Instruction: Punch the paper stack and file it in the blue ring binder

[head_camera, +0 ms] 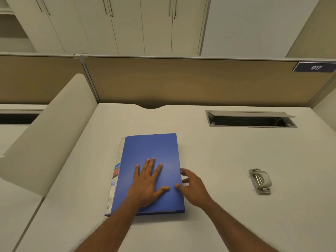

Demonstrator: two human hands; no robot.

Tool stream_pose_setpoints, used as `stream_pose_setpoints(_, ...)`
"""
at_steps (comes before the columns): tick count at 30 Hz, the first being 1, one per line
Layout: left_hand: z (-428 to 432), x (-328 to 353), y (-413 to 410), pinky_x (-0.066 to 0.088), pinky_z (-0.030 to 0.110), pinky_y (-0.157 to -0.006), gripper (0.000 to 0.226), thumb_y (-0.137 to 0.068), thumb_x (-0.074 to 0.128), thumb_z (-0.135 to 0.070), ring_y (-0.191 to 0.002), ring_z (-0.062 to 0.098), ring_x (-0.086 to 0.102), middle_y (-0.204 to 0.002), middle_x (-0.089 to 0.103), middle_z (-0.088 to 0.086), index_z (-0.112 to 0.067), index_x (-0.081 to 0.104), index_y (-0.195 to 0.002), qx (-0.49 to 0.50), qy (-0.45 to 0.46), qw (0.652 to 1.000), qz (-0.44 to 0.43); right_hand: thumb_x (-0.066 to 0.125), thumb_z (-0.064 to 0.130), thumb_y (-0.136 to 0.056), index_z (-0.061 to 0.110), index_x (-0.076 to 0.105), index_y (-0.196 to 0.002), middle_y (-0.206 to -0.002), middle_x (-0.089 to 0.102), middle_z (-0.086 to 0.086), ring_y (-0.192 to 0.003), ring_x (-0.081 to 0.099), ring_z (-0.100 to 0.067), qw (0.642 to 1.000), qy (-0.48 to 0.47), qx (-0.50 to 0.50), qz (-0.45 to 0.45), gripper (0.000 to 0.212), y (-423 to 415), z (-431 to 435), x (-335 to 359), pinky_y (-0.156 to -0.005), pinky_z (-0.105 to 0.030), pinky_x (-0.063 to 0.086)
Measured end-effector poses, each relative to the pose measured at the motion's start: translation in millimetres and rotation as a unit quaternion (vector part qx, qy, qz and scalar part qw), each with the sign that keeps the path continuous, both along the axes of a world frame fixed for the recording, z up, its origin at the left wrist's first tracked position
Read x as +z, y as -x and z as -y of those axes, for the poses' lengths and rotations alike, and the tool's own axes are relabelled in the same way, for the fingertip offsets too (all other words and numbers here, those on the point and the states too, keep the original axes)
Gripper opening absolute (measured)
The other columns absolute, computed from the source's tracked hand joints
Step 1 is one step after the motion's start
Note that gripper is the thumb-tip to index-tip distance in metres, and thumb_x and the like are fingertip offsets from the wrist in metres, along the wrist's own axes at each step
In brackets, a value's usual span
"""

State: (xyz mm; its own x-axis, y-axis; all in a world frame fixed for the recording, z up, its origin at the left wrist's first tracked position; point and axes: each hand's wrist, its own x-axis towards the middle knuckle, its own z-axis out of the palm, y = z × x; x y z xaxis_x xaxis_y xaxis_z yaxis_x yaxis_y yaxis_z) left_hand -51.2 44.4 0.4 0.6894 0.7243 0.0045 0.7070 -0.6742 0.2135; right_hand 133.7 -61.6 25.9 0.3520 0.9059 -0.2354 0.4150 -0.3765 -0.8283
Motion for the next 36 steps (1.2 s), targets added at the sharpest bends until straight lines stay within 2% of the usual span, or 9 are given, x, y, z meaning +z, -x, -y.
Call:
stream_pose_setpoints(2,0,-8,-2,0.0,0.052,-0.112,0.088,-0.081,0.023,-0.082,-0.146,0.018,-0.002,-0.16,0.014,0.005,-0.028,0.019,-0.151,-0.014,0.005,0.999,-0.031,0.068,0.034,-0.083,0.02,0.036,-0.144,-0.148,0.04,0.002,-0.128,0.048,-0.016,0.995,0.029,0.056,0.071,0.07,-1,6,-19,-0.107,-0.029,0.04)
stream_pose_setpoints(4,1,-14,-2,0.007,0.055,-0.109,0.086,-0.082,0.026,-0.08,-0.144,0.021,0.008,-0.156,0.027,0.009,-0.025,0.028,-0.148,-0.021,0.016,0.997,-0.068,0.062,0.04,-0.085,0.022,0.032,-0.146,-0.156,0.027,0.002,-0.142,0.029,-0.016,0.985,0.046,0.097,0.134,0.071,0,12,-31,-0.117,-0.029,0.023)
stream_pose_setpoints(10,2,-32,-2,0.016,0.059,-0.105,0.085,-0.081,0.029,-0.08,-0.141,0.025,0.021,-0.151,0.038,0.011,-0.022,0.041,-0.142,-0.039,-0.001,0.994,-0.101,0.041,0.06,-0.076,0.02,0.043,-0.142,-0.155,0.031,-0.005,-0.143,0.031,-0.022,0.967,0.016,0.124,0.222,0.077,5,23,-51,-0.117,-0.032,0.017)
stream_pose_setpoints(17,2,-42,-1,0.016,0.059,-0.107,0.086,-0.081,0.031,-0.08,-0.144,0.026,0.015,-0.152,0.037,0.011,-0.021,0.039,-0.143,-0.039,-0.019,0.993,-0.11,0.027,0.066,-0.071,0.026,0.029,-0.148,-0.161,0.015,0.002,-0.147,0.016,-0.016,0.957,0.054,0.145,0.244,0.087,5,22,-49,-0.118,-0.03,0.01)
stream_pose_setpoints(21,2,-39,-1,0.014,0.058,-0.109,0.086,-0.08,0.032,-0.08,-0.148,0.019,-0.009,-0.154,0.031,0.01,-0.023,0.038,-0.144,-0.032,-0.034,0.994,-0.1,0.045,0.056,-0.086,0.027,0.026,-0.149,-0.161,0.012,0.004,-0.147,0.014,-0.015,0.951,0.074,0.16,0.252,0.072,3,21,-44,-0.119,-0.031,0.011)
stream_pose_setpoints(27,1,-30,-1,0.015,0.057,-0.107,0.086,-0.08,0.031,-0.081,-0.148,0.016,-0.014,-0.153,0.035,0.009,-0.024,0.04,-0.143,-0.022,-0.04,0.995,-0.09,0.053,0.05,-0.086,0.025,0.034,-0.145,-0.157,0.025,0.004,-0.143,0.025,-0.015,0.96,0.059,0.163,0.22,0.067,-4,22,-29,-0.117,-0.03,0.02)
stream_pose_setpoints(29,1,-26,-3,0.014,0.056,-0.108,0.086,-0.079,0.032,-0.081,-0.148,0.016,-0.011,-0.153,0.034,0.008,-0.024,0.041,-0.143,-0.019,-0.032,0.996,-0.085,0.052,0.049,-0.088,0.023,0.038,-0.142,-0.152,0.034,0.005,-0.139,0.032,-0.014,0.968,0.038,0.139,0.205,0.062,-7,24,-22,-0.113,-0.026,0.025)
stream_pose_setpoints(32,0,-16,-5,0.011,0.051,-0.109,0.084,-0.08,0.031,-0.08,-0.145,0.02,0.011,-0.152,0.037,0.008,-0.023,0.044,-0.141,-0.017,-0.024,0.997,-0.077,0.05,0.048,-0.089,0.023,0.043,-0.137,-0.143,0.043,0.008,-0.13,0.04,-0.01,0.971,0.013,0.116,0.211,0.054,-16,26,-13,-0.105,-0.019,0.03)
stream_pose_setpoints(36,-2,-10,-7,0.006,0.043,-0.111,0.08,-0.082,0.031,-0.079,-0.139,0.019,0.024,-0.149,0.042,0.006,-0.024,0.046,-0.138,-0.029,-0.056,0.997,-0.043,0.051,0.05,-0.089,0.023,0.045,-0.134,-0.136,0.047,0.009,-0.125,0.043,-0.01,0.97,0.017,0.087,0.226,0.053,-38,32,-9,-0.099,-0.02,0.034)
